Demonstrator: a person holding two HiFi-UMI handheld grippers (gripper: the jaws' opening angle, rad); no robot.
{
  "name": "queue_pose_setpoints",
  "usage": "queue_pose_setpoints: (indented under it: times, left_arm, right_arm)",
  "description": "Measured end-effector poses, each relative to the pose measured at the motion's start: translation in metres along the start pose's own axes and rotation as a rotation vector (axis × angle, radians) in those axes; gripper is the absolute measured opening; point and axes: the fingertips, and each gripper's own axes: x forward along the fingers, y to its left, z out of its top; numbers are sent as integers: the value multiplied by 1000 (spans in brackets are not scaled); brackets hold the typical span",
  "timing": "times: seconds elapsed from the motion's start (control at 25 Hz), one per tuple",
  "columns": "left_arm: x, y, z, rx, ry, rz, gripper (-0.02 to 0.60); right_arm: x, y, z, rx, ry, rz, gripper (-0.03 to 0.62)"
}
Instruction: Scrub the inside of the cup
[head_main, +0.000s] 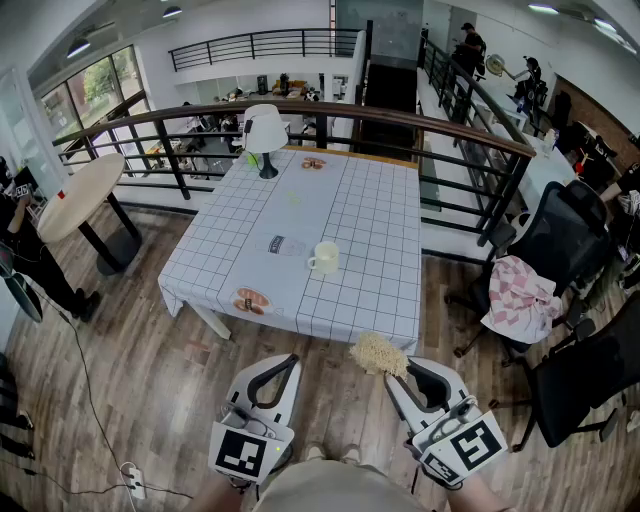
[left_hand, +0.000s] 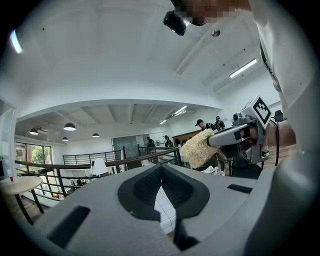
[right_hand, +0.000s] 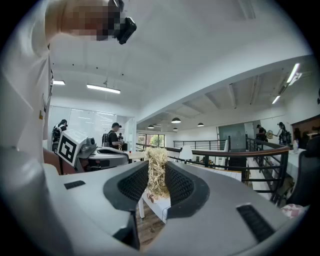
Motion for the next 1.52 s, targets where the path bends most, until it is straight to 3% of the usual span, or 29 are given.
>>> queue_pose_setpoints:
  times: [0.76,1.0,1.52]
  left_arm:
    - [5,1,-4,6,5,-13,14]
    - [10,-9,1,35,2,-11,14]
    - [22,-32,3,17,10,-2,14]
  right_arm:
    - [2,-7,-1,66,-25,-15,101]
    - [-4,-12,-1,67,-27,-10,101]
    - [-21,-29,-7,89,-39,10,101]
